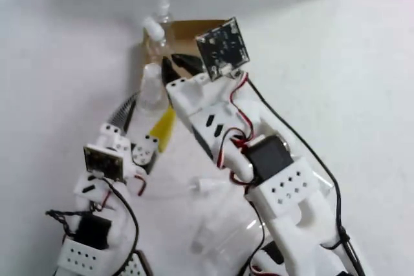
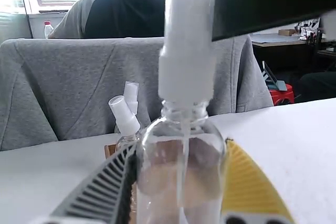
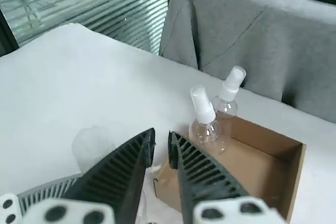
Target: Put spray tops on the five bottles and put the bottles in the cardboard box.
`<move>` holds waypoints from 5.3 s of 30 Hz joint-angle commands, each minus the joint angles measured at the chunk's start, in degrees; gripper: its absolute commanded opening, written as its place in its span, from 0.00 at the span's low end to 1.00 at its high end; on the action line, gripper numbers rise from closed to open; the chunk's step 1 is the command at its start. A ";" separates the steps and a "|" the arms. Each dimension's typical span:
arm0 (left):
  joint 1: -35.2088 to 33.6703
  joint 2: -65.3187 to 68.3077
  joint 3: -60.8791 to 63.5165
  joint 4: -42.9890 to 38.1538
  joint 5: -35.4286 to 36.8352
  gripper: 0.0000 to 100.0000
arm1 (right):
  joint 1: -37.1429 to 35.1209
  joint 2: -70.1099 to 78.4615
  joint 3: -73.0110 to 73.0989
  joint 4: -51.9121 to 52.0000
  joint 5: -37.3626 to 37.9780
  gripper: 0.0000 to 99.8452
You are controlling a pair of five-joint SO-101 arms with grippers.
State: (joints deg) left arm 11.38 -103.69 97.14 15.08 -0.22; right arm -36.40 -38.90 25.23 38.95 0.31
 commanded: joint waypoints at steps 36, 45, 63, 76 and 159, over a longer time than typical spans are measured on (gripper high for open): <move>-5.67 5.14 -16.97 12.40 5.10 0.02 | -1.63 -18.77 19.78 22.73 -0.09 0.01; -8.22 31.43 -34.02 11.96 11.08 0.02 | -12.62 -25.36 30.42 12.35 -0.35 0.01; -2.42 35.47 -26.11 -0.62 17.93 0.02 | -21.14 -35.03 59.25 -33.54 -0.44 0.01; -2.24 16.13 -24.62 16.53 12.31 0.02 | -20.70 -34.68 61.36 -38.29 -0.44 0.01; -8.40 96.48 -42.20 -53.71 8.70 0.02 | 12.79 -35.30 71.91 -23.34 6.59 0.01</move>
State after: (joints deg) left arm 3.30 -10.33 58.81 -34.33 8.48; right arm -24.18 -73.63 96.44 16.53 6.20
